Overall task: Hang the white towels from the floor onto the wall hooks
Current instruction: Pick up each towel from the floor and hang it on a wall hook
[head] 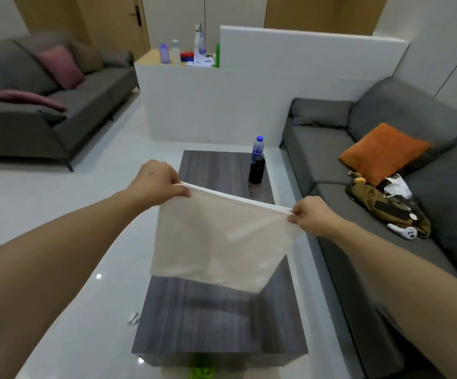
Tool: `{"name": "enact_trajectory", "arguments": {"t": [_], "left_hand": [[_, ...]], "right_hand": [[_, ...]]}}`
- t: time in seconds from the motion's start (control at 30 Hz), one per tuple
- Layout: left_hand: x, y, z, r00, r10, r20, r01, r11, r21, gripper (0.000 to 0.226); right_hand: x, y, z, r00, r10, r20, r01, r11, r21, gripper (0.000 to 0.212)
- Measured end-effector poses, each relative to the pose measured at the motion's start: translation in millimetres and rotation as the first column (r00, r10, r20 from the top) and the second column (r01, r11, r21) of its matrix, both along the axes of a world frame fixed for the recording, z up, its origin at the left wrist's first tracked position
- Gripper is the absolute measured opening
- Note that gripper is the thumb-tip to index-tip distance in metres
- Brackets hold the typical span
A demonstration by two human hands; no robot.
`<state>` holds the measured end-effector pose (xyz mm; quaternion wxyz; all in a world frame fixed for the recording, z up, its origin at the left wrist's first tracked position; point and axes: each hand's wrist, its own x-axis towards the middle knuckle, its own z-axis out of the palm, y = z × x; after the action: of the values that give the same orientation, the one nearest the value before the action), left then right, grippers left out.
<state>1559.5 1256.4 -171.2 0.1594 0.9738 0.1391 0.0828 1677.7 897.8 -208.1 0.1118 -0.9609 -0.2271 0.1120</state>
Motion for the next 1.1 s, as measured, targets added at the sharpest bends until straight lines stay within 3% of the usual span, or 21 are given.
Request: {"name": "enact_trajectory", "arguments": {"t": [0.2, 0.47, 0.57, 0.7, 0.9, 1.0, 1.1], "left_hand": [[8, 26, 1, 0.996, -0.029, -0.085, 0.031, 0.999, 0.017, 0.014], [85, 69, -47, 0.988, -0.022, -0.153, -0.009, 0.98, -0.199, 0.018], [132, 88, -72, 0.992, 0.005, -0.125, -0.04, 0.96, -0.276, 0.032], [183, 108, -97, 0.994, 0.06, -0.092, -0.081, 0.967, -0.242, 0.022], [202, 120, -131, 0.989, 0.1, -0.108, -0.117, 0.98, -0.163, 0.014], [183, 105, -174, 0.979, 0.077, -0.19, -0.108, 0.981, -0.159, 0.014], [148, 81, -229, 0.946, 0.045, -0.32, -0.103, 0.98, -0.167, 0.027]], "right_hand": [[24, 10, 28, 0.993, -0.057, 0.102, 0.034, 0.976, 0.215, 0.017], [101, 48, -15, 0.997, -0.071, -0.035, 0.078, 0.948, 0.309, 0.026], [144, 68, -40, 0.994, -0.083, -0.064, 0.096, 0.965, 0.242, 0.046], [193, 98, -58, 0.989, -0.141, 0.035, 0.136, 0.984, 0.114, 0.02], [206, 111, -83, 0.991, -0.122, 0.058, 0.119, 0.992, 0.042, 0.016], [186, 98, -125, 0.999, -0.031, -0.013, 0.028, 0.989, -0.143, 0.023], [158, 76, -178, 0.995, -0.004, -0.104, -0.016, 0.982, -0.19, 0.025]]}}
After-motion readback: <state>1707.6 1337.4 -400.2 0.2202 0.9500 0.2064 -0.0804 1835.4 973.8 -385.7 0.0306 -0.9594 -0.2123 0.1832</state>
